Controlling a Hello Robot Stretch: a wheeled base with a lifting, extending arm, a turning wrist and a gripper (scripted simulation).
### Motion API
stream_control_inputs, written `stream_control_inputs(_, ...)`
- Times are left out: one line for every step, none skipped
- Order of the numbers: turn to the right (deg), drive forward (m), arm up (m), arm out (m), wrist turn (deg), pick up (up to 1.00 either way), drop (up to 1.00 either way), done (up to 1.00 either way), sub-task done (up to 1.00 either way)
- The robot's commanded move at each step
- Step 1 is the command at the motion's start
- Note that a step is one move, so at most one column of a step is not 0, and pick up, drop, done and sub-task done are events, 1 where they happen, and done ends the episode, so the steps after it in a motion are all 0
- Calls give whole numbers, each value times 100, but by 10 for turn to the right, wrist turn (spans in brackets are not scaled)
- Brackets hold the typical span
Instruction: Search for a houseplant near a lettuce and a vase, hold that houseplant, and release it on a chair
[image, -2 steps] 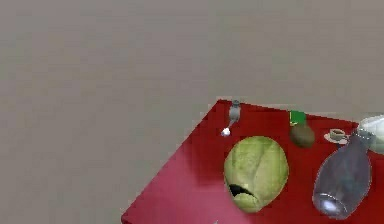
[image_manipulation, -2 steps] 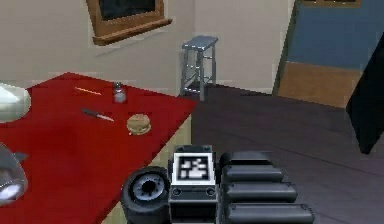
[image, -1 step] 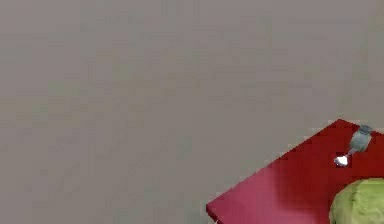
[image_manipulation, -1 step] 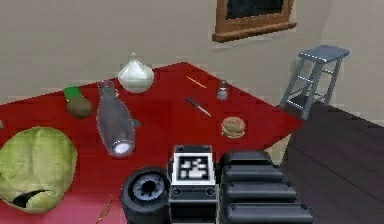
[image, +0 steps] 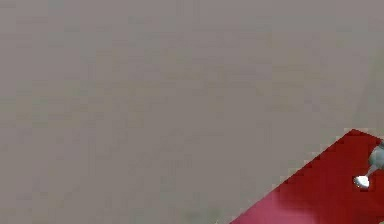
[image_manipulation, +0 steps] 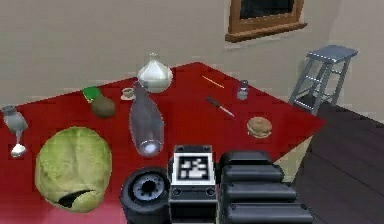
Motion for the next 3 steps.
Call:
stream_control_inputs(450,0,0,0,0,0,0,0,0)
stream_control_inputs(450,0,0,0,0,0,0,0,0)
stream_control_inputs(450,0,0,0,0,0,0,0,0)
